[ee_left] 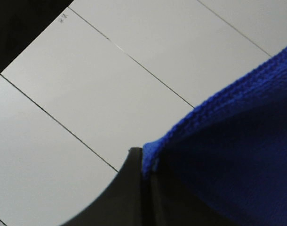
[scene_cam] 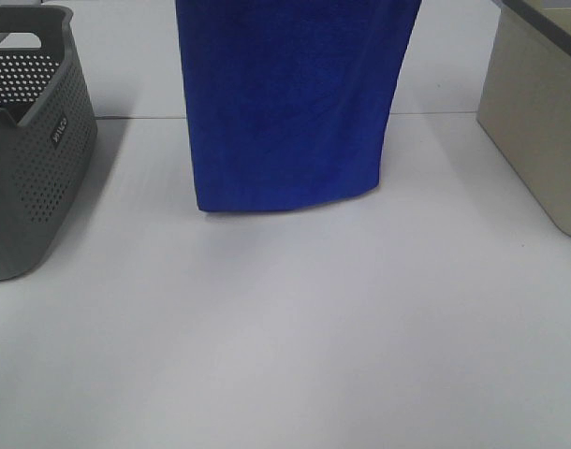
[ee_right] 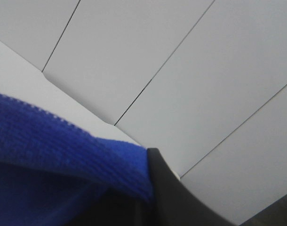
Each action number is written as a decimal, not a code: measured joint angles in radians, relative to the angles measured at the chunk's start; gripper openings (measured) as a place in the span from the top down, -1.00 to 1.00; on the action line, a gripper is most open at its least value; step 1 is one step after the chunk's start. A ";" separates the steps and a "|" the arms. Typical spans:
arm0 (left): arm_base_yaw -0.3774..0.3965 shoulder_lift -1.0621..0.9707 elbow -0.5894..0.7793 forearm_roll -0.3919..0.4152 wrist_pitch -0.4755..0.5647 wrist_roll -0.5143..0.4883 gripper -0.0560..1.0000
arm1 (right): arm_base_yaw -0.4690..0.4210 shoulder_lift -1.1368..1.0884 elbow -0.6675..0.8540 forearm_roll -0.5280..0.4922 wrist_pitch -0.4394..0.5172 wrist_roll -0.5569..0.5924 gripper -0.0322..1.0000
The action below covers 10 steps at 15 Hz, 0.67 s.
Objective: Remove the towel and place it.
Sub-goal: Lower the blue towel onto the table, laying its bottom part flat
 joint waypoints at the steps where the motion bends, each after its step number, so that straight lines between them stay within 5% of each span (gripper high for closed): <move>1: 0.000 0.020 0.000 0.000 -0.050 0.000 0.89 | 0.000 0.015 -0.001 -0.015 -0.030 -0.014 0.91; 6: 0.008 0.149 -0.013 0.078 -0.282 0.000 0.89 | -0.003 0.131 -0.001 -0.128 -0.231 -0.050 0.91; 7: 0.026 0.229 -0.088 0.135 -0.306 -0.018 0.89 | -0.021 0.186 -0.003 -0.141 -0.361 -0.045 0.91; 10: 0.066 0.371 -0.277 0.160 -0.304 -0.118 0.89 | -0.065 0.274 -0.084 -0.134 -0.434 -0.027 0.91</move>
